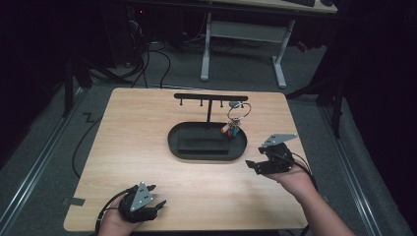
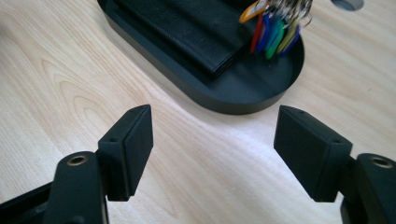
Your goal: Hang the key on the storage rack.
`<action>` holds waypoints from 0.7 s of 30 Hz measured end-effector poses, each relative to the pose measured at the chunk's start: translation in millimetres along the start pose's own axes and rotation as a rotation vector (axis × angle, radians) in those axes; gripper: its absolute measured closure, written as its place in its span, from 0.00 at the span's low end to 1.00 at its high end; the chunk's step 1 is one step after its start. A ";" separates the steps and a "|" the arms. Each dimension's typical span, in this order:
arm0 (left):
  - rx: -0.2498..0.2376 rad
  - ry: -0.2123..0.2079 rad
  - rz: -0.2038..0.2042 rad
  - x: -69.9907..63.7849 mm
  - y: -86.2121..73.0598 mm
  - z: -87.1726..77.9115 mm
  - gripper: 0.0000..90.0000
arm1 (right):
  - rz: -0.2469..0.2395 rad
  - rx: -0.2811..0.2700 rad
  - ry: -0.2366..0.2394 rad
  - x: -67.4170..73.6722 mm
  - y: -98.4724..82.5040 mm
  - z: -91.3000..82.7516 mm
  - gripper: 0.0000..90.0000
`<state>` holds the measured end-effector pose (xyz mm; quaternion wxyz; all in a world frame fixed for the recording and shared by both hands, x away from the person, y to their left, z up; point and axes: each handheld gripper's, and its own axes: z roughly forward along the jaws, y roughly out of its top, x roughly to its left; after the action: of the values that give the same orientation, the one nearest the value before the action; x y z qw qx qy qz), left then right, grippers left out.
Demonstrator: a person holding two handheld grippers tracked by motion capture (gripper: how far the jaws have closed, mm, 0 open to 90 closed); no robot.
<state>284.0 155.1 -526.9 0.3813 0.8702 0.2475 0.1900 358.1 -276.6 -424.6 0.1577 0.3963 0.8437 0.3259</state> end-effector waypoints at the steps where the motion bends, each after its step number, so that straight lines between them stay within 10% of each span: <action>1: 0.001 -0.001 0.000 -0.2 0.0 0.3 0.42 | 0.012 -0.008 -0.001 1.4 -5.1 0.9 0.31; 21: -0.012 -0.032 0.001 -2.0 4.0 5.3 0.42 | 0.124 -0.158 -0.171 18.3 -124.7 14.5 0.27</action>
<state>286.3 148.6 -527.5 0.3903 0.8710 0.2397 0.1775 283.4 -315.4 -519.6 0.2391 0.4604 0.7727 0.3658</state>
